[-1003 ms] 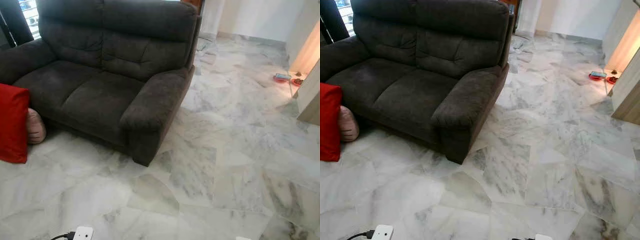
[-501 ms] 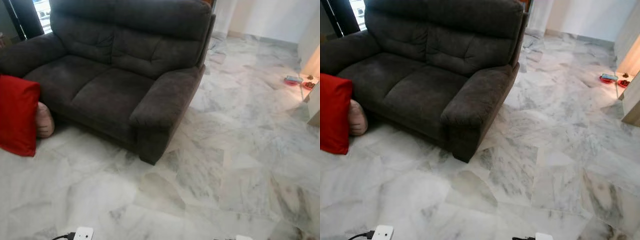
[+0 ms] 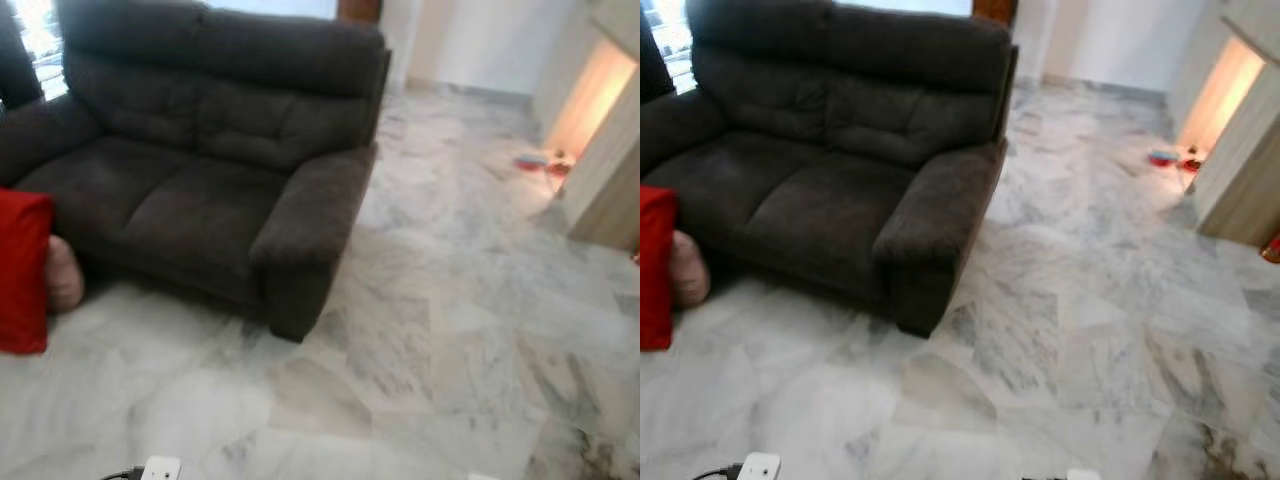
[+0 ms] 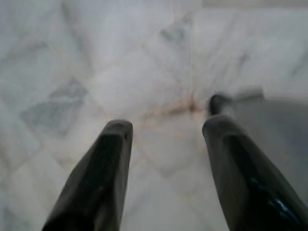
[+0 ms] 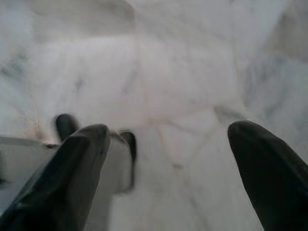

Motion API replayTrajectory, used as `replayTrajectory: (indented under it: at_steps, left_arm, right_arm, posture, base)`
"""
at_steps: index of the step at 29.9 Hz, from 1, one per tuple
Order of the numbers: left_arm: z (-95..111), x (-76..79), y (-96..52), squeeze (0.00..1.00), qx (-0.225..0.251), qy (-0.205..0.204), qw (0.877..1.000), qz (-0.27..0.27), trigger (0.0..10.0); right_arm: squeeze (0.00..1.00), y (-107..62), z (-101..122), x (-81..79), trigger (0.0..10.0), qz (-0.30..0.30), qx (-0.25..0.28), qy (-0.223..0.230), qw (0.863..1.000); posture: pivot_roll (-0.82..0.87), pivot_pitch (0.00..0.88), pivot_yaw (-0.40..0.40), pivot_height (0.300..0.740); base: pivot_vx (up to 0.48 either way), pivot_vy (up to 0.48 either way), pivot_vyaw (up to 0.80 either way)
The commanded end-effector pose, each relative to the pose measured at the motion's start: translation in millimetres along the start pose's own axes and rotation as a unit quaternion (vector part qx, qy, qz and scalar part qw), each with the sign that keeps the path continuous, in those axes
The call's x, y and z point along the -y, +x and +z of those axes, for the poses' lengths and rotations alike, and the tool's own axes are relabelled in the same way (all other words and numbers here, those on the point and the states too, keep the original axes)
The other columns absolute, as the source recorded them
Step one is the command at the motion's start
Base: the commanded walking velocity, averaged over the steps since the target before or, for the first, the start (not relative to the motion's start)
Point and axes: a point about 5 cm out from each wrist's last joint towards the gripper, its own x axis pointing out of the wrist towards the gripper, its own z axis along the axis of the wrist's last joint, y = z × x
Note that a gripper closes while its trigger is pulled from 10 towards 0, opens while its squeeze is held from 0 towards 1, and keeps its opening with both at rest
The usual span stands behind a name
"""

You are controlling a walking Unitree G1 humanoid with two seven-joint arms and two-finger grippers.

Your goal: Move the pillow to the sofa from floor

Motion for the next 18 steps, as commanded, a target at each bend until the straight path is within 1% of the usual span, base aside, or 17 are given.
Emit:
replayTrajectory:
  at_steps: [1, 5, 18]
  left_arm:
    - [-2.7, -11.1, -1.5, 0.0, -0.006, 0.004, 1.0, 0.013, 10.0]
    - [-2.5, -10.9, -1.4, 0.0, -0.005, 0.002, 1.0, 0.014, 10.0]
    - [-1.3, -9.7, -1.0, 0.0, -0.004, -0.006, 1.0, 0.014, 10.0]
  right_arm:
    - [0.0, 2.4, 7.5, -9.4, 10.0, 0.011, 0.012, 0.0, 1.0]
    - [0.0, 2.4, 7.6, -8.9, 10.0, 0.011, 0.01, -0.008, 1.0]
    - [0.0, 2.7, 9.5, -7.9, 10.0, 0.01, 0.012, -0.005, 1.0]
  posture:
    - [0.05, 0.0, -0.032, 0.74]
    - [0.05, 0.0, -0.038, 0.74]
    - [0.05, 0.0, -0.048, 0.74]
  base:
    - [0.0, 0.454, 0.0]
    - [0.0, 0.455, 0.0]
    - [0.0, 0.451, 0.0]
